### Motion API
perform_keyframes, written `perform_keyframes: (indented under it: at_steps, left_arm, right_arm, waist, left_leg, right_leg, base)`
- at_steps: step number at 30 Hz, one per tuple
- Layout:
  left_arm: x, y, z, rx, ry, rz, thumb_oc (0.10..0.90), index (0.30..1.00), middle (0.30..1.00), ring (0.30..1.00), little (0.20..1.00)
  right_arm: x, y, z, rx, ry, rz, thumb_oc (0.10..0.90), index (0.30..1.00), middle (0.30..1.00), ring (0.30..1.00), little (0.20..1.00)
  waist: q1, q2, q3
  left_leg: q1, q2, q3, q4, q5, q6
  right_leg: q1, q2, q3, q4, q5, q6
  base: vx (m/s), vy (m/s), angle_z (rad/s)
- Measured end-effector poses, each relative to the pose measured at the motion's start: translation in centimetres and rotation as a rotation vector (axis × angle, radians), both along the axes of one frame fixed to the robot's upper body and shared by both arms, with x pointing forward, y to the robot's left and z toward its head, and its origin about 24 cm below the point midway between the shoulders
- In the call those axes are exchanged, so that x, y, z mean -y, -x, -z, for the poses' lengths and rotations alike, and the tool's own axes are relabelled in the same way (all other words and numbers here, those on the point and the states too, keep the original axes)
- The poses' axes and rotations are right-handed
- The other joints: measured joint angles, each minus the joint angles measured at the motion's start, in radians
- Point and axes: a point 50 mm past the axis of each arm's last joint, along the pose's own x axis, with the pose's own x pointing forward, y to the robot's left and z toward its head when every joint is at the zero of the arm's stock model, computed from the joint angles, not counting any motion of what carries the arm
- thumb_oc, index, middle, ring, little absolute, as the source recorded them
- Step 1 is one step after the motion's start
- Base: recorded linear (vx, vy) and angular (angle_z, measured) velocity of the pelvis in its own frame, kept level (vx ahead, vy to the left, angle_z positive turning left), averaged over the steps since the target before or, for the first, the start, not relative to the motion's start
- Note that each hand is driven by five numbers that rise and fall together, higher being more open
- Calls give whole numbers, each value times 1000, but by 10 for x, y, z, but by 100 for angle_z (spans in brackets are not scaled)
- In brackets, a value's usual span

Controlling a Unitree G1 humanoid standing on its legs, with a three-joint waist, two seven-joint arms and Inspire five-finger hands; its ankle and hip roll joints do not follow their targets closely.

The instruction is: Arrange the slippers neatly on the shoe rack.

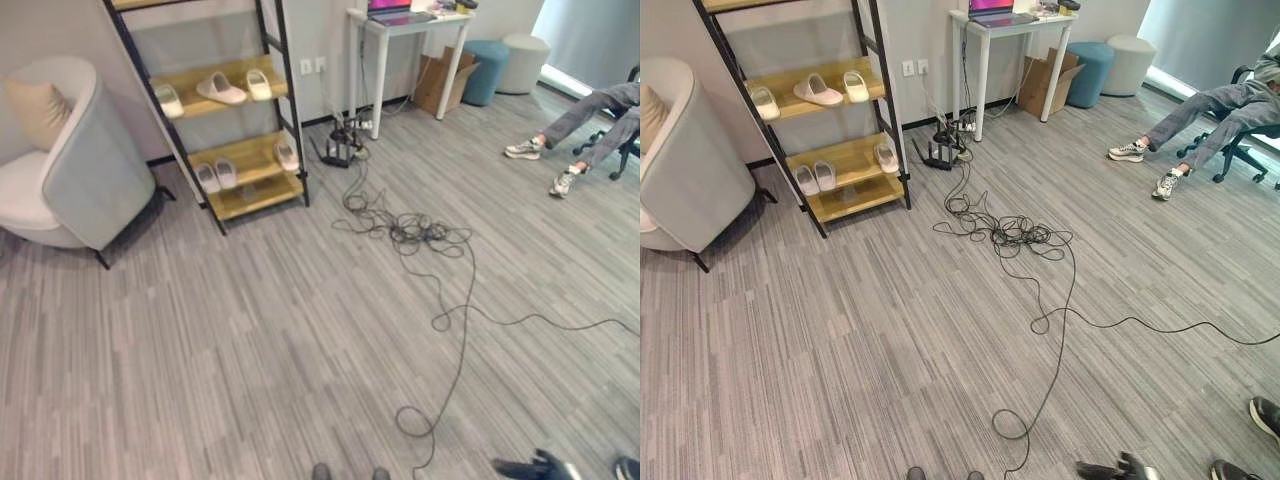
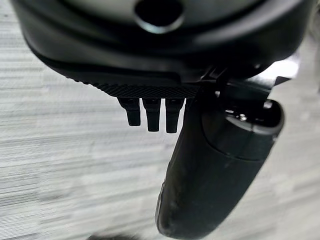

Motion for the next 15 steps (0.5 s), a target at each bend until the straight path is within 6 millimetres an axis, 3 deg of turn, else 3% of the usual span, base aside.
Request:
perform_keyframes:
  at_steps: [4,10,14,15]
  left_arm:
    - [21,-6,6,-4,48,84,800,900,900,900,900]
    - [36,-14,8,-14,66,247,800,900,900,900,900]
    - [43,-24,8,23,79,278,800,900,900,900,900]
    - [43,-34,6,55,69,289,800,900,900,900,900]
  right_arm:
    - [-18,7,9,-55,-50,-44,800,900,900,900,900]
    - [-19,16,11,-123,-21,-172,800,900,900,900,900]
    - [-25,7,11,-142,2,-308,800,900,900,900,900]
    - [-30,-2,11,-138,25,-402,800,900,900,900,900]
  waist:
    - [0,13,13]
    - [-5,15,17]
    - [-3,8,34]
    - [2,5,61]
  left_leg:
    - [-2,-3,-7,-4,-15,-16]
    - [-13,0,-15,-4,-16,-17]
    - [-14,7,-18,11,-11,-17]
    - [-31,15,-13,39,-30,-43]
  right_leg:
    - [1,-3,-6,0,-3,3]
    - [-1,-1,-21,7,-9,-5]
    - [-14,7,-22,23,-28,-8]
    - [-27,19,-13,47,-47,-18]
  base:
    - [55,-42,5]
    - [72,-102,4]
    - [63,-207,1]
    - [44,-275,-5]
